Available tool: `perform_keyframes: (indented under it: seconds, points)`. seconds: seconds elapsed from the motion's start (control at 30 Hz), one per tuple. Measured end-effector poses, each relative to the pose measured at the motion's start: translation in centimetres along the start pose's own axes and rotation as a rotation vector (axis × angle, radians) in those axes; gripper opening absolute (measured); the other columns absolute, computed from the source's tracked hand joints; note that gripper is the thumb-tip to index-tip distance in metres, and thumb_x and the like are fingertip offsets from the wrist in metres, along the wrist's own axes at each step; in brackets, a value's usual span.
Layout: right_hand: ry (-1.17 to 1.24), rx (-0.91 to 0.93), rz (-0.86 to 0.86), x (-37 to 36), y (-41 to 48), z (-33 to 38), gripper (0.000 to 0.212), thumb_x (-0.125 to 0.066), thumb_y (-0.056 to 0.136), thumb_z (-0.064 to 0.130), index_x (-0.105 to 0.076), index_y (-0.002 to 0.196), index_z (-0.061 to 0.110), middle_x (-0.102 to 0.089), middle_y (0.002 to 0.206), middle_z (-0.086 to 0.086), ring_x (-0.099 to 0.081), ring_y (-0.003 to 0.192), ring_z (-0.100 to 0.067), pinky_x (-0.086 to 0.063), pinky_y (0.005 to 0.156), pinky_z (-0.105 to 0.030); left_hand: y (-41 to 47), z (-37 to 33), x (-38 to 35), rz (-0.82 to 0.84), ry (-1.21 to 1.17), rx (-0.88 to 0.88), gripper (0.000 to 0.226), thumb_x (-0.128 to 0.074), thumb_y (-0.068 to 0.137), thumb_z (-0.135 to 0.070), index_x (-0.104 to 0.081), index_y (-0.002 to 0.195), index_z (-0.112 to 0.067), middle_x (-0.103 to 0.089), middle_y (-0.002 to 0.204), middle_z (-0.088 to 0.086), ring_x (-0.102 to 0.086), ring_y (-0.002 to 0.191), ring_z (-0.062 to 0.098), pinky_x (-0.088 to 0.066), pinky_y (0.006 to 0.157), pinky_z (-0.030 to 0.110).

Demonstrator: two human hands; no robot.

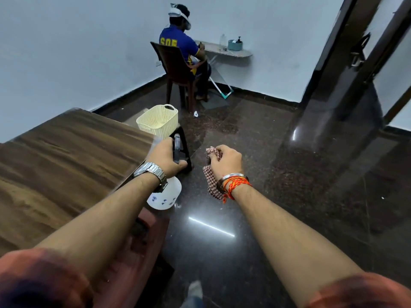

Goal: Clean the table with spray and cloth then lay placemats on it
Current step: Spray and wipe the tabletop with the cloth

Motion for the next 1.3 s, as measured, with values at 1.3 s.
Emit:
perform_keyframes:
  seconds: [1.3]
  points:
    - [-0.039,0.383,0.779,-44.2,57.3,4.3,0.024,-0.072,0.078,0.023,-0.068,0.099,0.011,-0.049,0.104,-0.007,-0.055,0.094,-0.023,-0.041,0.088,-0.024,52.5,24.8,-8.5,-0.342,-0.242,0.804,0.057,-0.09,0.064,-0.03,-0.052,0.104,-0.016,-0.068,0.103,0.007,-0.065,0.091,0.028,-0.055,0.079,0.043]
Point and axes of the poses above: each hand's wrist, its own y-axis towards the middle knuckle, its own x-axis out of the back of the hand, z = x × y, the point moved 9 cm from there along y, towards the middle knuckle
